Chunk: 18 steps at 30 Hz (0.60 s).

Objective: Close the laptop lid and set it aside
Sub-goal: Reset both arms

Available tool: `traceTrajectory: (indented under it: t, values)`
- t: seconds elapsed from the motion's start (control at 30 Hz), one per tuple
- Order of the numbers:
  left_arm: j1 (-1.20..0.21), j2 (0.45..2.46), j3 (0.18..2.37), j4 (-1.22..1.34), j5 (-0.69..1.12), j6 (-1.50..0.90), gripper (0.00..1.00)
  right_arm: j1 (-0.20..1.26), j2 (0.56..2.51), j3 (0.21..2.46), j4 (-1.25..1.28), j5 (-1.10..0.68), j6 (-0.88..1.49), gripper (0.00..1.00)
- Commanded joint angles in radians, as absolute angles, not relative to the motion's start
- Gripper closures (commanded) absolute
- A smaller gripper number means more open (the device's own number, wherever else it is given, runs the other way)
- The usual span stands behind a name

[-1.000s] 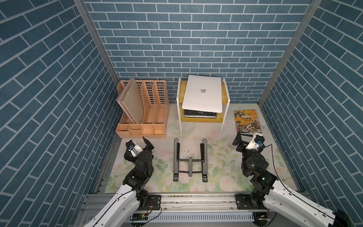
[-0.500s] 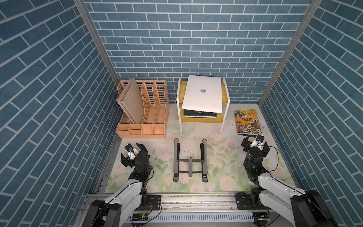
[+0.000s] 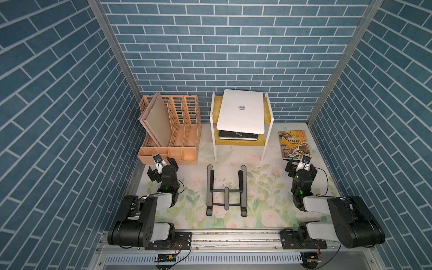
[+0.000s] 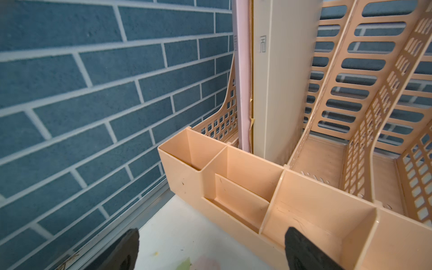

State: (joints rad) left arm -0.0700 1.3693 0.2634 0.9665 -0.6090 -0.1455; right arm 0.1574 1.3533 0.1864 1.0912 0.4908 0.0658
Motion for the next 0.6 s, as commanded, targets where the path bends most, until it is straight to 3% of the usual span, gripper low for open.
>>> traceTrajectory:
  t: [0.0,0.07,0.23,0.57]
  values:
    - [-0.047,1.400,0.249,1.097,-0.439,-0.142,0.00,0.132,1.386,0.203,1.188,0.391,0.007,0.01]
    - [-0.044,1.444,0.185,1.268,-0.364,-0.101,0.00,0.121,1.417,0.201,1.226,0.354,0.004,0.00]
    - [-0.047,1.518,0.154,1.402,-0.298,-0.068,0.00,0.104,1.497,0.246,1.213,0.263,-0.015,0.00]
    - [-0.052,1.510,0.172,1.352,-0.291,-0.068,0.00,0.088,1.534,0.186,1.361,0.248,-0.006,0.00]
